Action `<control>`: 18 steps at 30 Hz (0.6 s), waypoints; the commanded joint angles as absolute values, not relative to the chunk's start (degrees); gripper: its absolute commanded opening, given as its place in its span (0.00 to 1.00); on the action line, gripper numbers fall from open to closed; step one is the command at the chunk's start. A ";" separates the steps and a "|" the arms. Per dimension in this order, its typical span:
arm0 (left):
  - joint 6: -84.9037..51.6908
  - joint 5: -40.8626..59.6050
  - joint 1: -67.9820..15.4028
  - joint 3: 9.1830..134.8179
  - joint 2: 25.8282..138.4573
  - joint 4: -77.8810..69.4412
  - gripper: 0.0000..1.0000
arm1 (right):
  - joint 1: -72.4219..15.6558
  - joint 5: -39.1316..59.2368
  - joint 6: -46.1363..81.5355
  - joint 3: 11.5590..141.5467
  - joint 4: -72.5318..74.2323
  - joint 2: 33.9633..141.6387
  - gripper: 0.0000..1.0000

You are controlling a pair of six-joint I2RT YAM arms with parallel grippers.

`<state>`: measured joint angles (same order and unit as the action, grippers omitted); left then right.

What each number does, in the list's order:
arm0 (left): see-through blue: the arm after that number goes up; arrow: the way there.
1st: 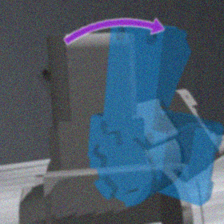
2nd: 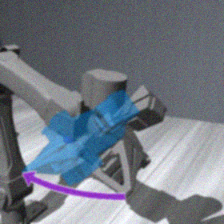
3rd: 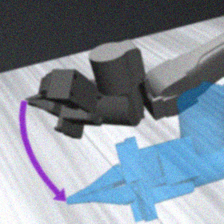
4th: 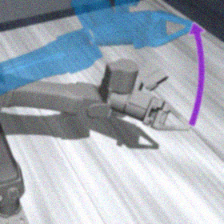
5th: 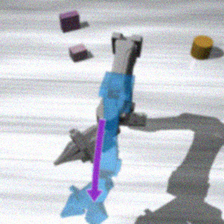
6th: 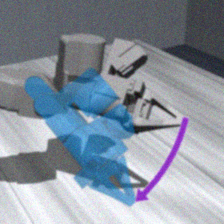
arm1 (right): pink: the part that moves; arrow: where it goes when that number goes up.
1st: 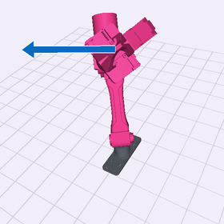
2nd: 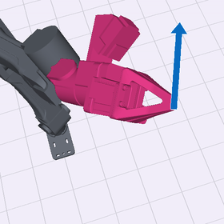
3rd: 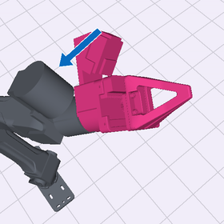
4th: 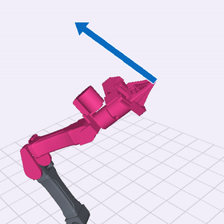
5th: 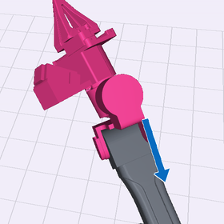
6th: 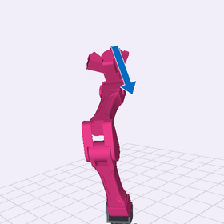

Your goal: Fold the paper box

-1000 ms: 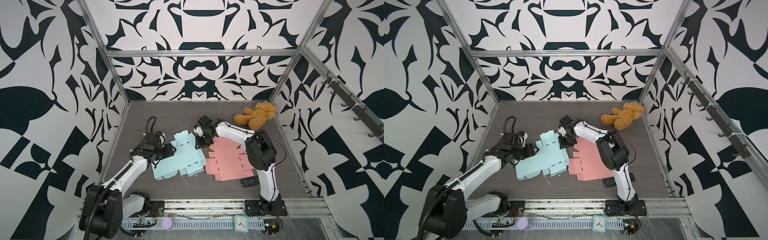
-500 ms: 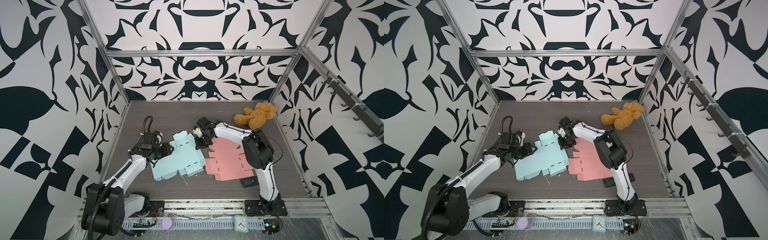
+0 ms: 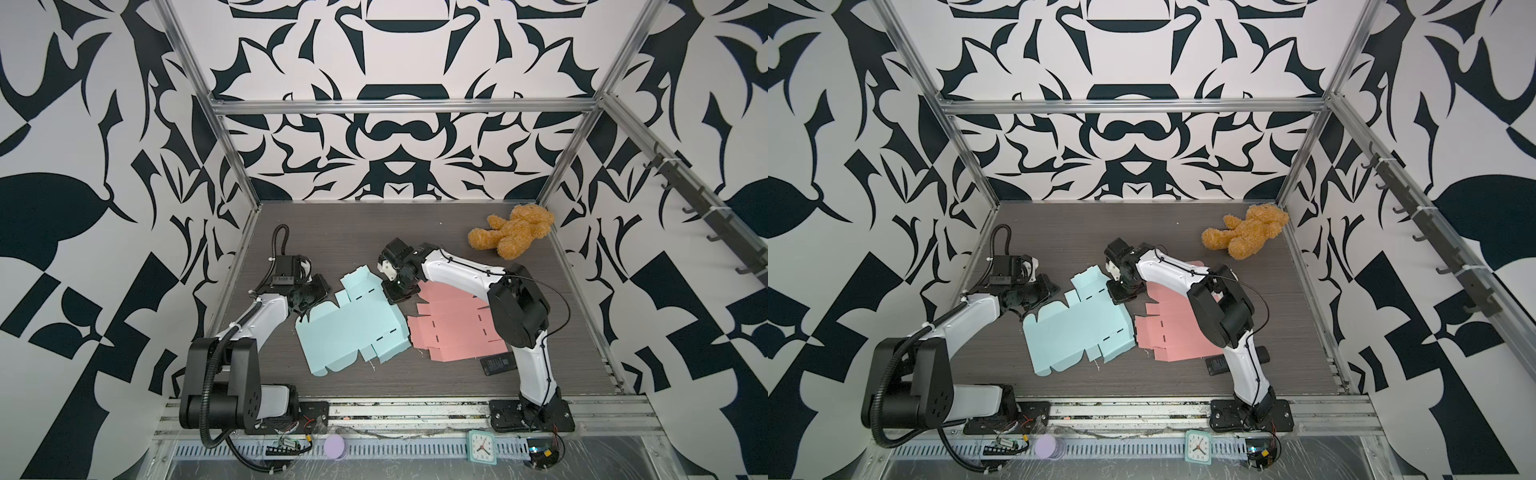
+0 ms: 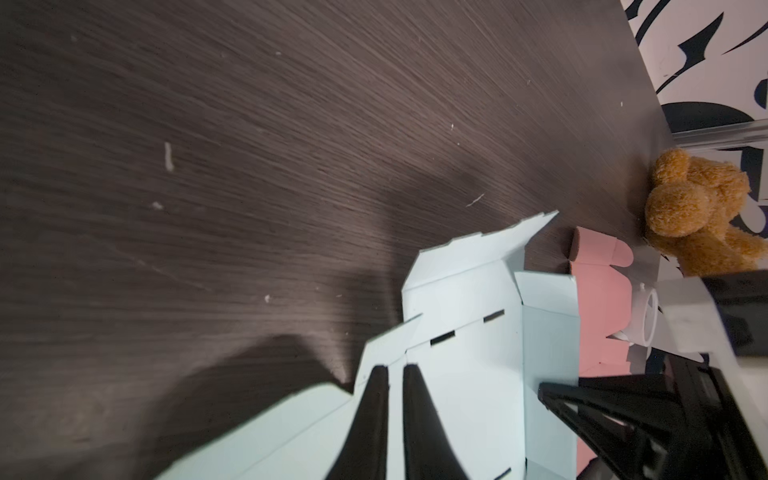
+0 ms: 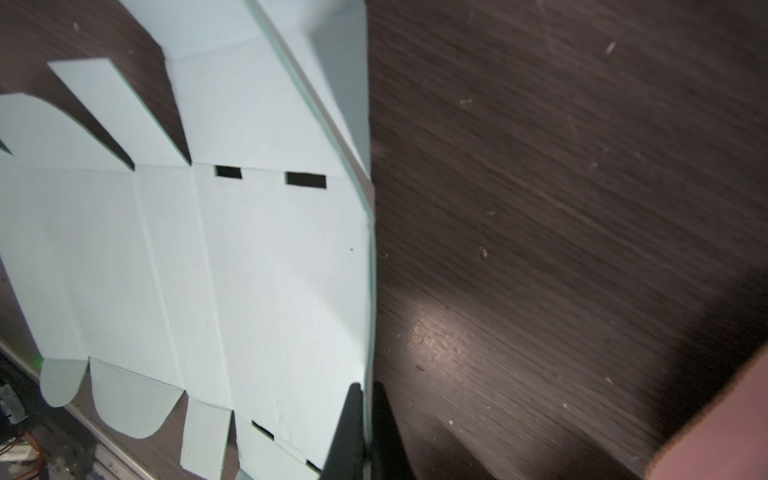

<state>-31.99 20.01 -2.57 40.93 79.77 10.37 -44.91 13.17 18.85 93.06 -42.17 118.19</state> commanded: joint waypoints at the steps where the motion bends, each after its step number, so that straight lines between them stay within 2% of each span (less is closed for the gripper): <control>1: -33.24 18.80 -1.93 43.10 81.61 8.53 0.13 | -45.33 10.49 17.84 95.13 -43.76 115.13 0.06; 7: -32.87 17.72 -0.99 43.82 83.61 8.28 0.13 | -46.47 7.69 16.35 97.23 -46.25 114.18 0.05; 18: -30.60 23.62 -1.47 44.47 86.48 7.47 0.13 | -48.24 3.95 13.97 99.33 -50.25 112.95 0.05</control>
